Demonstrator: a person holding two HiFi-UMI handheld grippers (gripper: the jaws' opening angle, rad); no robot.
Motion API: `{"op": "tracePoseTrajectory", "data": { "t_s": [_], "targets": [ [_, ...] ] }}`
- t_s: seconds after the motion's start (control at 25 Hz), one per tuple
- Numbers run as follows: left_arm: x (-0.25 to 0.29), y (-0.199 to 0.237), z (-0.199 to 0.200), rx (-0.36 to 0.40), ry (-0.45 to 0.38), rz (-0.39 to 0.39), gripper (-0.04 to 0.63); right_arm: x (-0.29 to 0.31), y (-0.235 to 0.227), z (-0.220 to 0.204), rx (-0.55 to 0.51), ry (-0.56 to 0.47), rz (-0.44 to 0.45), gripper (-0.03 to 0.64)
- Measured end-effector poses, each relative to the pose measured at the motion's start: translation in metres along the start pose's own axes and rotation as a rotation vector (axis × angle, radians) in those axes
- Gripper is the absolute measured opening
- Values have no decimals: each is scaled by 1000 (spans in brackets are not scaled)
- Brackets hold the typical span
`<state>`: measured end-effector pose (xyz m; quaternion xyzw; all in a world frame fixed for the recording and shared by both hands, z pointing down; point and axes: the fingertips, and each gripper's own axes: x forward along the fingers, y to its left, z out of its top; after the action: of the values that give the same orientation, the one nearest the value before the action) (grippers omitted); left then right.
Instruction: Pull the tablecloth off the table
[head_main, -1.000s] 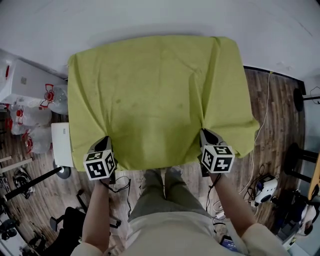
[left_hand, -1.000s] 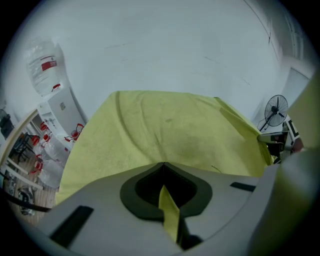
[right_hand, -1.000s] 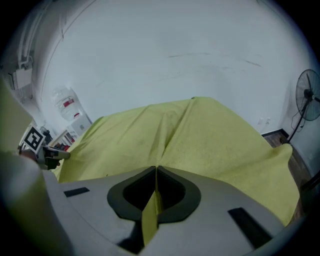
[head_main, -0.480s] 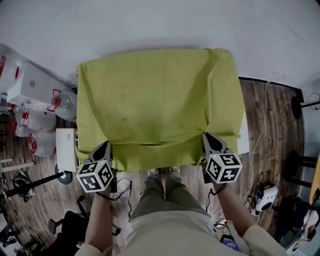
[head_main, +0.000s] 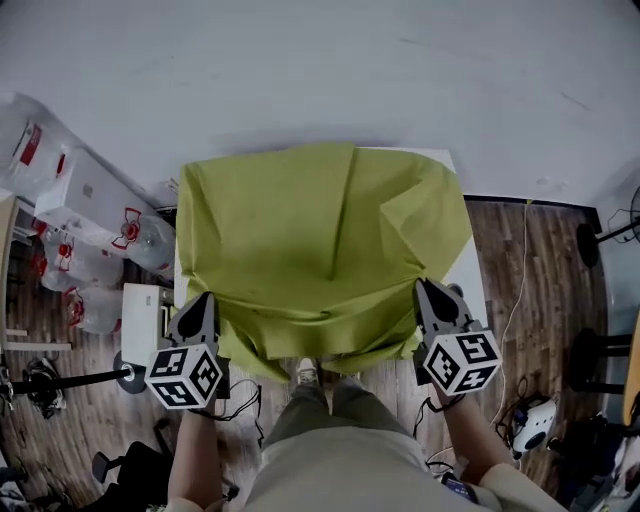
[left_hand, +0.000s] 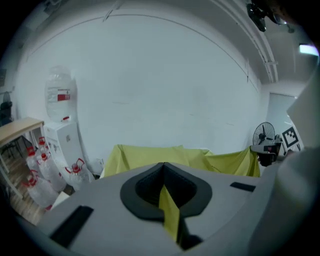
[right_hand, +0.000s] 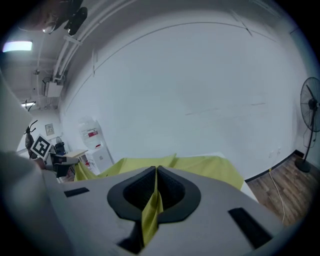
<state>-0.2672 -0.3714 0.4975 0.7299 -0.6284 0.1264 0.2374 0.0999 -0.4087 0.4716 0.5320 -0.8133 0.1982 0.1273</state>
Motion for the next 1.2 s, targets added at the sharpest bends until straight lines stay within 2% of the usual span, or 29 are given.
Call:
{"op": "tracePoseTrajectory", "data": {
  "t_s": [0.12, 0.44, 0.64, 0.88, 1.2],
  "targets": [
    [-11, 3, 38, 68, -69, 6, 18, -14, 3, 38, -21, -77, 5, 32],
    [-66, -6, 134, 124, -292, 30, 18, -59, 19, 138, -94, -288, 15, 32],
    [-102, -20, 176, 191, -388, 30, 18, -91, 36, 184, -126, -383, 40, 34],
    [-113, -17, 188, 190, -423, 44, 18, -106, 44, 193, -134, -407, 45, 34],
    [-112, -10, 182, 190, -442, 8, 18, -108, 47, 184, -140, -369, -5, 34]
  ]
}}
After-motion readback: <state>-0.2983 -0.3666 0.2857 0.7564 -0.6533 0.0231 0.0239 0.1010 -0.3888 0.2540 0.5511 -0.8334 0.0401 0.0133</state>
